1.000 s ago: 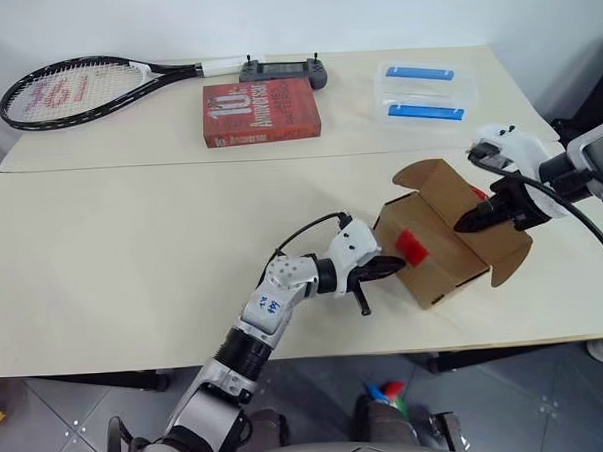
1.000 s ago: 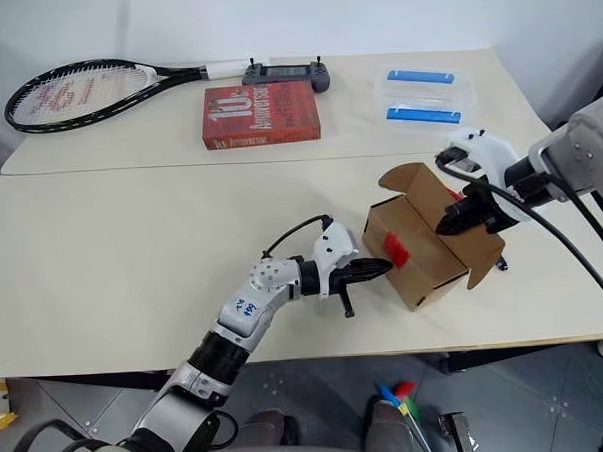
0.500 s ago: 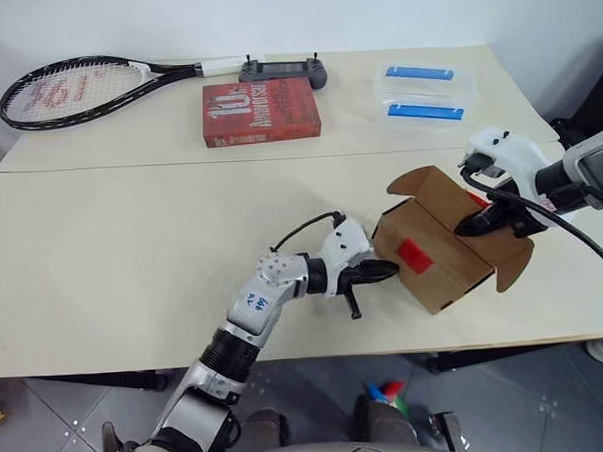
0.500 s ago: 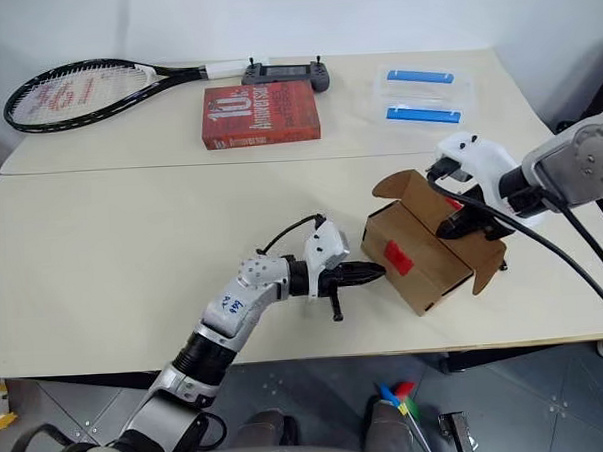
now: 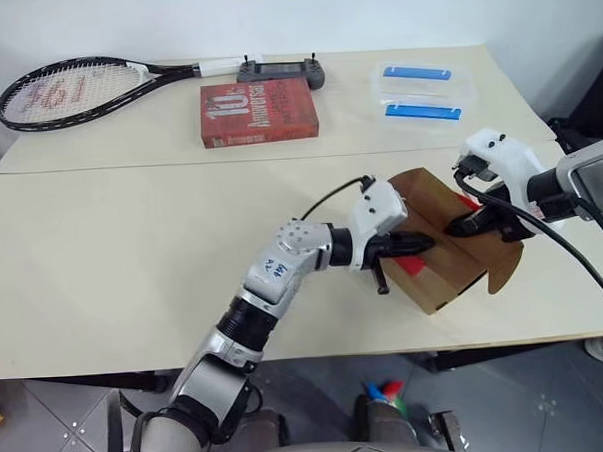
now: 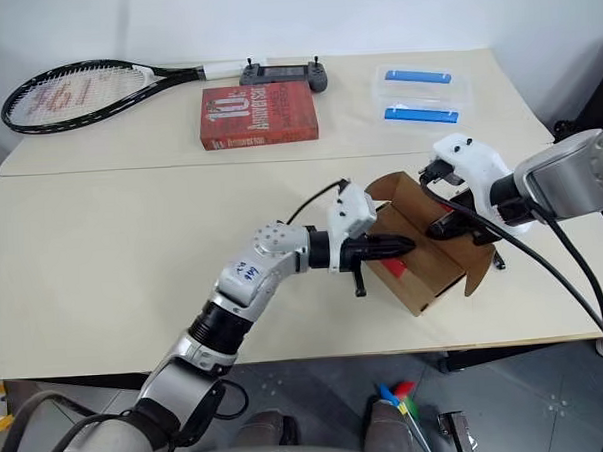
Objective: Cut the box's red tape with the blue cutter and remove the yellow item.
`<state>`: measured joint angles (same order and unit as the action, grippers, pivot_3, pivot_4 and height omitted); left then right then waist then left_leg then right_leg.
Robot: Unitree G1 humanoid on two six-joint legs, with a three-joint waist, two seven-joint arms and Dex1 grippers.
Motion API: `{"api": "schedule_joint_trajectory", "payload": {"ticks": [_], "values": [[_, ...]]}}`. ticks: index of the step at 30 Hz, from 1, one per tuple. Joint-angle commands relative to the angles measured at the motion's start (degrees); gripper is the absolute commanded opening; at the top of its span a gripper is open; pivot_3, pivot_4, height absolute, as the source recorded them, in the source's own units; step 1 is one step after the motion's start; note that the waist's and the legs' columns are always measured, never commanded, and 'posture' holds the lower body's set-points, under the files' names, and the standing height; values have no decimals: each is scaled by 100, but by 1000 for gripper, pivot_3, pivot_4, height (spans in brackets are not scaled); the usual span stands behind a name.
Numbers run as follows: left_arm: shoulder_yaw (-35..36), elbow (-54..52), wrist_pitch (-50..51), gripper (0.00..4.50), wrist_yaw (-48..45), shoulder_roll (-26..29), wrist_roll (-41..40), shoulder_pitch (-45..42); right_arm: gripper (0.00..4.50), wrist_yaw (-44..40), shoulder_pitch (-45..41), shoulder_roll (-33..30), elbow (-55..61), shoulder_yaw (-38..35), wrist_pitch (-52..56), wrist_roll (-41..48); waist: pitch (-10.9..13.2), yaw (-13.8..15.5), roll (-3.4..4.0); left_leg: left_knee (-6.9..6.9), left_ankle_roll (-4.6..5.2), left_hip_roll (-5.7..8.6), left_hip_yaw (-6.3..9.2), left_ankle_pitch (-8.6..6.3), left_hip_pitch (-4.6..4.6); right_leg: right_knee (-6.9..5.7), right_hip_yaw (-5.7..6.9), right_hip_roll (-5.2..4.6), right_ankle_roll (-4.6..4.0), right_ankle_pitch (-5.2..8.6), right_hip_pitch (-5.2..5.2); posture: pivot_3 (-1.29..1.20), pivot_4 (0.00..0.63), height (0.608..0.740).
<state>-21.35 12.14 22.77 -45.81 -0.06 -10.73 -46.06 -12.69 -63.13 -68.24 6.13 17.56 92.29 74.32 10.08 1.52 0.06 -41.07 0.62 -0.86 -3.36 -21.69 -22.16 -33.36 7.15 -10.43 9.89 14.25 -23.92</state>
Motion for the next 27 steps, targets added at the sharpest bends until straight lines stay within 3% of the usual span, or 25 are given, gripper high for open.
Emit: {"api": "schedule_joint_trajectory", "payload": {"ticks": [1, 7, 11, 16, 21, 27], "values": [[-359, 120, -35, 0, -6, -18, 306, 127, 20, 497, 294, 86, -29, -365, 21, 557, -3, 1, -5, 0, 0, -1, 1, 0, 4, 1, 3, 0, 0, 0, 6, 0, 150, 740], [-574, -193, 401, 0, -110, 345, 480, 348, 20, 725, 709, -60, -179, -895, 21, 559, -17, 18, -29, -9, 0, -1, 19, 0, 15, 3, 12, 0, -1, 0, 32, 0, 150, 740], [-645, -570, 951, 0, -302, 967, 469, 575, 20, 99, 731, -167, -714, -1193, 2, -169, -21, 12, -35, -9, 0, -2, 22, 0, 22, 3, 14, 0, -2, 0, 40, 0, 150, 740], [-426, -902, 1144, 0, -258, 1321, 343, 780, 20, -974, 829, -288, -1139, -979, -357, -1173, -28, -7, -43, -8, 1, -3, 20, -1, 64, 6, 9, 0, -6, 0, 82, 0, 150, 740], [-67, -1132, 1198, 0, -66, 1383, 221, 873, 20, -1640, 877, -27, -1111, -860, -346, -1757, -27, -17, -41, -12, 3, -4, 14, 0, 86, 7, -3, 0, -13, -1, 102, 0, 150, 740], [182, -1277, 1304, 0, 43, 1396, 183, 935, 20, -1718, 1173, 557, -834, -1220, -33, -2064, -28, -28, -40, -13, 1, -6, 13, 2, 96, 4, -2, 0, -19, -5, 110, 0, 150, 740]]}}
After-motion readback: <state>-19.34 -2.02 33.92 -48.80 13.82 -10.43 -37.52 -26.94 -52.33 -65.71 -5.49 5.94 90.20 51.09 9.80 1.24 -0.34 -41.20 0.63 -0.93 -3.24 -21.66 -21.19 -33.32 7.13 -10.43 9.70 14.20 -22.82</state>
